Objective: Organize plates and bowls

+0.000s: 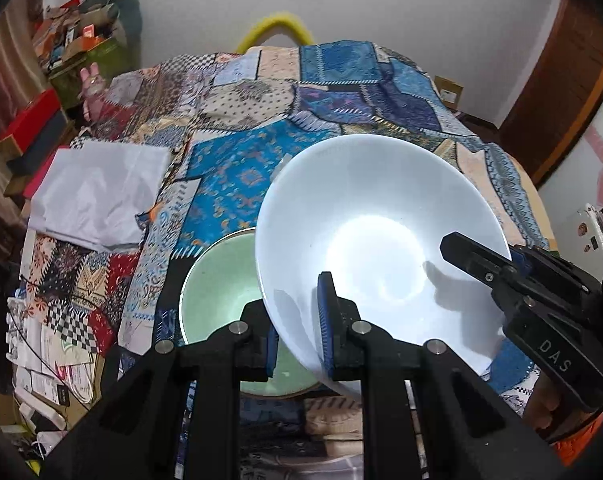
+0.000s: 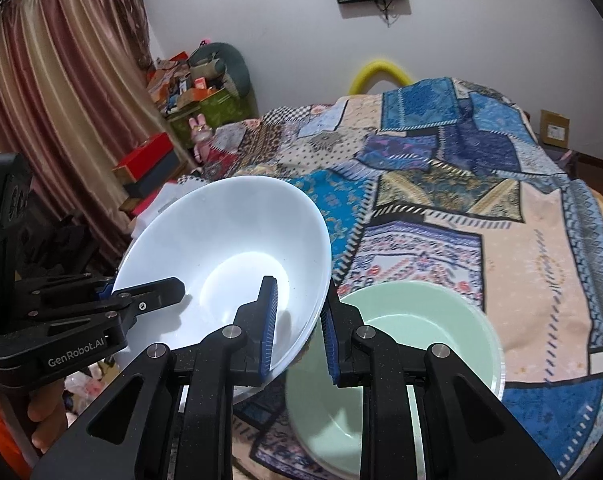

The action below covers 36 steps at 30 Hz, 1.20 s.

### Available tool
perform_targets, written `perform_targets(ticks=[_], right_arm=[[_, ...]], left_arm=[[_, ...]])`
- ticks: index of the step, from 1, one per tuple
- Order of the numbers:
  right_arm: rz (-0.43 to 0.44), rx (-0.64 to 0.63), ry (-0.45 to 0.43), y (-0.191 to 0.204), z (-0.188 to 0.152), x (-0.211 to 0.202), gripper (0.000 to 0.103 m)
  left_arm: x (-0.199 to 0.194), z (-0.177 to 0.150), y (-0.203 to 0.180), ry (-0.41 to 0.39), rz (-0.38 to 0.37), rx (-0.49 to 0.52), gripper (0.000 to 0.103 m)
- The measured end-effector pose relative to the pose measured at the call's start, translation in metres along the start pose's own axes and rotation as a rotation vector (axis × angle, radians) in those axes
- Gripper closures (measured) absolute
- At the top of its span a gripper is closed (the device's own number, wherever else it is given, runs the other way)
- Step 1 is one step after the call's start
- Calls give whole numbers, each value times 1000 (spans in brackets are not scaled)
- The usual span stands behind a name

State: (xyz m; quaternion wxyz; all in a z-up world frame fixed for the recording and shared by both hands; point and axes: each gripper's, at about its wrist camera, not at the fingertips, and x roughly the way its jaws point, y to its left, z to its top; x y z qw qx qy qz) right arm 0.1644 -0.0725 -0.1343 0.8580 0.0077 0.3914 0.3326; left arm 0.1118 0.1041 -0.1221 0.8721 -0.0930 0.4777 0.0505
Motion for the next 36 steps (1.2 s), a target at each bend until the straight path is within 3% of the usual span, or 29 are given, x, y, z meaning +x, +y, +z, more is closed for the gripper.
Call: perform_targets(ticks=[22, 36], right_arm=[[86, -12, 186, 26, -23, 72, 84], [68, -27, 208, 30, -28, 81, 84]], left_arm=[[52, -29, 57, 124, 49, -55, 86], [59, -34, 65, 110, 53, -55, 86]])
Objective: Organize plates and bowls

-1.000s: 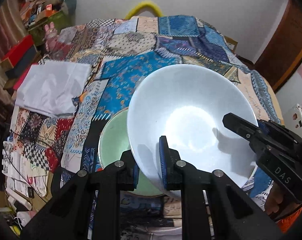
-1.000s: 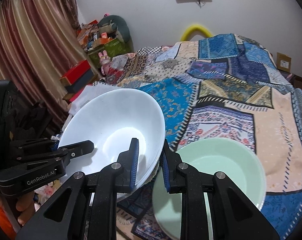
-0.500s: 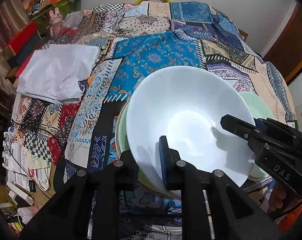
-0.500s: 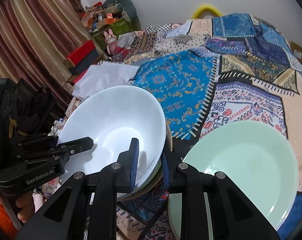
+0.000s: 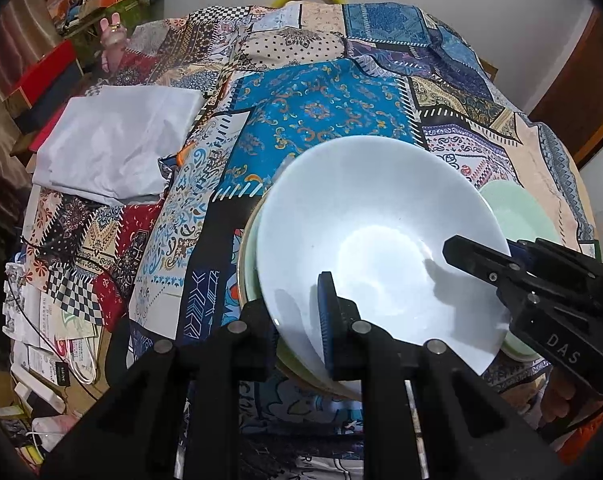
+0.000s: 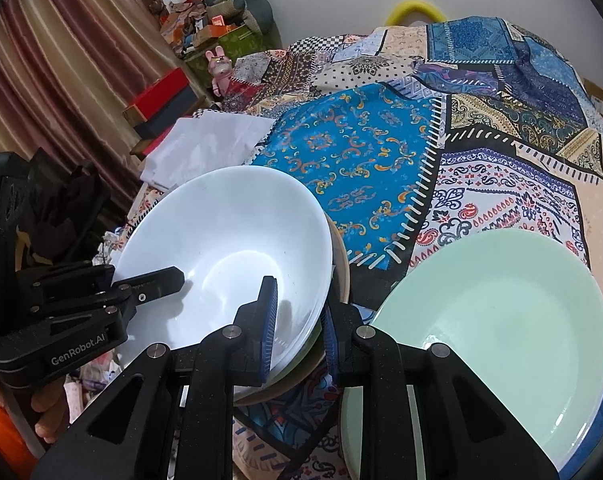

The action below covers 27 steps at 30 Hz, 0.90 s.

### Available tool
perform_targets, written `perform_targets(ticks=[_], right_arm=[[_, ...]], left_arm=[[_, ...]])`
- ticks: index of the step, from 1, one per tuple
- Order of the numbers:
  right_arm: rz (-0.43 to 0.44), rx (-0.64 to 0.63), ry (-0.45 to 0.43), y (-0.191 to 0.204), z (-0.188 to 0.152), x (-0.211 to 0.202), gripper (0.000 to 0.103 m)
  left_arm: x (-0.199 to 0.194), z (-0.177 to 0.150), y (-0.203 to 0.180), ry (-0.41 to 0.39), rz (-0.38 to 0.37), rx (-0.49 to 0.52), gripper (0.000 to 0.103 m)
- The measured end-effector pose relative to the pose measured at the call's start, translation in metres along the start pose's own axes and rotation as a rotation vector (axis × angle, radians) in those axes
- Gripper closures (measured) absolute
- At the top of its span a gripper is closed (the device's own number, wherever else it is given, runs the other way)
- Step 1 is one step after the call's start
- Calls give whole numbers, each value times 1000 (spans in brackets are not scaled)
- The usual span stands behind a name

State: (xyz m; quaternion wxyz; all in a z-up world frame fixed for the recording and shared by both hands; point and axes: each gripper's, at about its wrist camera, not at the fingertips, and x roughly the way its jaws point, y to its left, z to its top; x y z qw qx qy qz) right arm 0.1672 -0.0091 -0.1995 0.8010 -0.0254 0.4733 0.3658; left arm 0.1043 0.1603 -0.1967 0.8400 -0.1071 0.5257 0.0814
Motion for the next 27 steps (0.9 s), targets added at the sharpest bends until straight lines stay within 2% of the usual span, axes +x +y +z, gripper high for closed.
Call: perform_targets(ticks=[10, 20, 27], right_arm=[[-30, -35, -4, 1, 0, -6, 81], [-11, -9, -15, -6, -2, -12, 81], [-11, -7, -36, -9, -5, -24, 77]], left_arm=[[1, -1, 2, 1, 1, -1, 86], [-3, 6, -1, 42, -7, -6, 86], [-11, 11, -1, 43, 0, -20, 80]])
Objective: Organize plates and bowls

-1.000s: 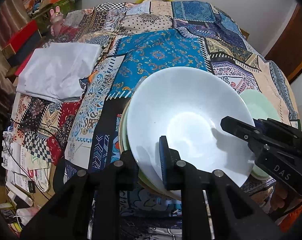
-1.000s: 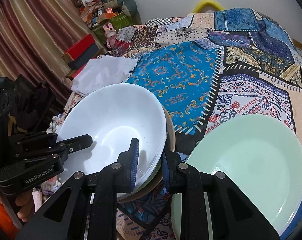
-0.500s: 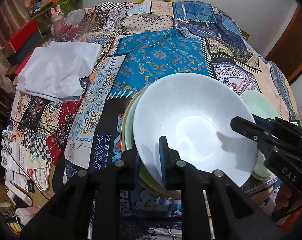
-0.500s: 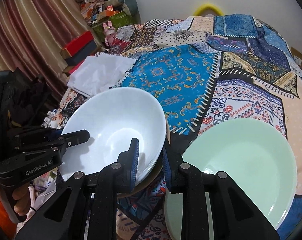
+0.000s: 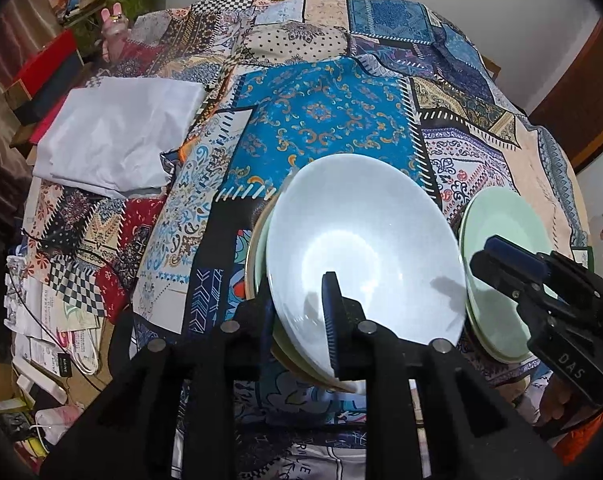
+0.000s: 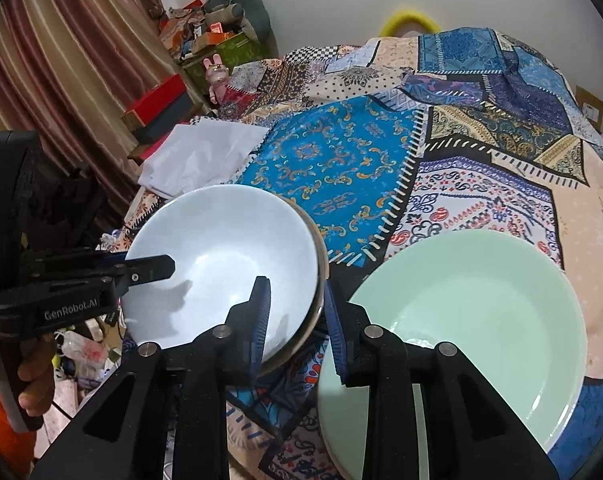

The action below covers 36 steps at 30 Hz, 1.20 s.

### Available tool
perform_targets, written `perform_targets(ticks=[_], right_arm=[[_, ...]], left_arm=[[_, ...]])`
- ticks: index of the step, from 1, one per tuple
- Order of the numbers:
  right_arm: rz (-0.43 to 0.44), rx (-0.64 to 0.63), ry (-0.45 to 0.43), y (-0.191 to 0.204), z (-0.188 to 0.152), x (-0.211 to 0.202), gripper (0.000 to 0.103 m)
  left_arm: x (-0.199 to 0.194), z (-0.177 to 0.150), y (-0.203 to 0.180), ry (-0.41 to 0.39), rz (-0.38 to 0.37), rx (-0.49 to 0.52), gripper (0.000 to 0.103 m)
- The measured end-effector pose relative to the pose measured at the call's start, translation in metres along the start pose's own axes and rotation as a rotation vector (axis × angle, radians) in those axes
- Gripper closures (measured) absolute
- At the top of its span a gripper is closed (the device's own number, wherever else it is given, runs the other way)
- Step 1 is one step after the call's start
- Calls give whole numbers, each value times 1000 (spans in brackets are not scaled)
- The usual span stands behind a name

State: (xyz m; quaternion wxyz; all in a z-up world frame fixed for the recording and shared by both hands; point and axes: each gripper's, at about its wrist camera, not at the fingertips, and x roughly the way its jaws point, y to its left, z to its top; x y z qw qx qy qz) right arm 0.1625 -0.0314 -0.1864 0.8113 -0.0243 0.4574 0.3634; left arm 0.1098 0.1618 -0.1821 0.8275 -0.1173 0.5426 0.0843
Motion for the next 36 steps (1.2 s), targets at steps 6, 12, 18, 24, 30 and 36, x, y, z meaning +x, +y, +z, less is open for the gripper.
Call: perform_targets(ticks=[6, 12, 18, 24, 30, 36], right_arm=[[-10, -2, -14, -1, -3, -7, 68], [-15, -4, -14, -2, -4, -6, 64], [-26, -8, 17, -3, -4, 7, 63], [-30, -11, 44, -1, -3, 22, 63], [-29, -33, 63, 6, -2, 32, 63], [-25, -45, 93, 11, -3, 44, 66]], left_arm=[[-18, -3, -7, -70, 41, 47, 57], [-15, -6, 0, -79, 55, 44, 51], [7, -15, 19, -32, 35, -8, 51], [21, -23, 27, -17, -16, -23, 51], [33, -26, 35, -7, -55, -45, 50], [42, -28, 42, -1, -84, -65, 49]])
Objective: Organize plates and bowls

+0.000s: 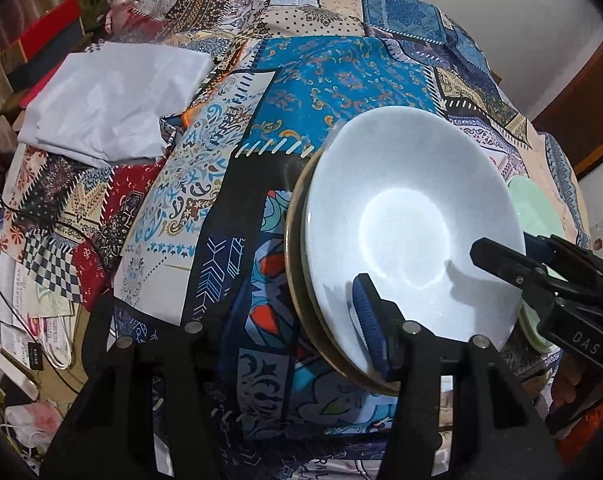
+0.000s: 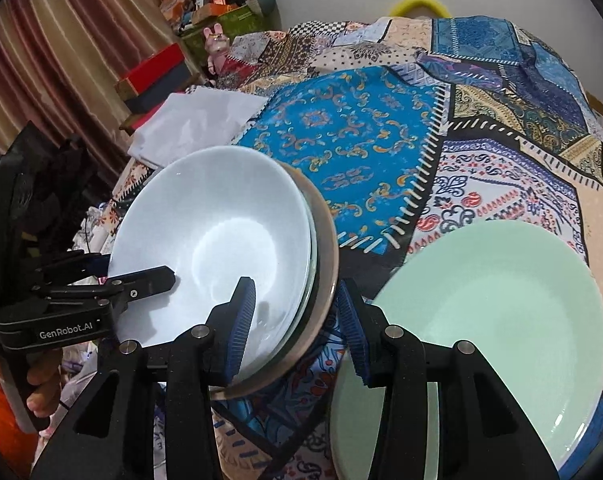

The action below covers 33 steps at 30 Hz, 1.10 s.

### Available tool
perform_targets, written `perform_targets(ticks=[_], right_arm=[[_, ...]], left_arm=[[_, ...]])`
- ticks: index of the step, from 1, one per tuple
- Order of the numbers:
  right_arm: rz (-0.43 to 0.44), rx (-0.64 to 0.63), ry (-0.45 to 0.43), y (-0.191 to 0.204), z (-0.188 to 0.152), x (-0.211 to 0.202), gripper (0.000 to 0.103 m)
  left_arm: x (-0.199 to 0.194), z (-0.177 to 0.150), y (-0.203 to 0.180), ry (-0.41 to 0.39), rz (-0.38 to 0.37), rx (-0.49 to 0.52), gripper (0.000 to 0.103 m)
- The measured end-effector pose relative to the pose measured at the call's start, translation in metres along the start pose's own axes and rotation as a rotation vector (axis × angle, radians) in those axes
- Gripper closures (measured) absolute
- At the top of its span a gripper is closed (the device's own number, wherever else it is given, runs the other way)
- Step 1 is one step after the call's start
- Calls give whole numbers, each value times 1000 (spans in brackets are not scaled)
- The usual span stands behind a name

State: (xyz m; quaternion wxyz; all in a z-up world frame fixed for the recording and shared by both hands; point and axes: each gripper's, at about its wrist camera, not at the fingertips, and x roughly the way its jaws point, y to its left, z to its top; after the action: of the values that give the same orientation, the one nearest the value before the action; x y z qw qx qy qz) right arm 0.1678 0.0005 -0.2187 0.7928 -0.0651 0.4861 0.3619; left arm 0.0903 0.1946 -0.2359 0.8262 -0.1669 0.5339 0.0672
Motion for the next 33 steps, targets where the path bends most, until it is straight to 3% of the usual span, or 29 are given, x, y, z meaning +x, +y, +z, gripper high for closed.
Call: perform_targets(ticks=[5, 12, 21, 33], right_arm=[[-18, 3, -5, 2, 0, 4, 71], [-23, 7, -9, 0, 2, 5, 74], [-25, 9, -8, -1, 4, 6, 75], [-5, 50, -3, -6, 6, 3, 75]], left_arm=[[3, 1, 2, 2, -24, -5, 52], [6, 1, -10, 10, -53, 28, 68], [3, 6, -18, 13, -12, 21, 68], [-5, 12, -21, 10, -12, 9, 68]])
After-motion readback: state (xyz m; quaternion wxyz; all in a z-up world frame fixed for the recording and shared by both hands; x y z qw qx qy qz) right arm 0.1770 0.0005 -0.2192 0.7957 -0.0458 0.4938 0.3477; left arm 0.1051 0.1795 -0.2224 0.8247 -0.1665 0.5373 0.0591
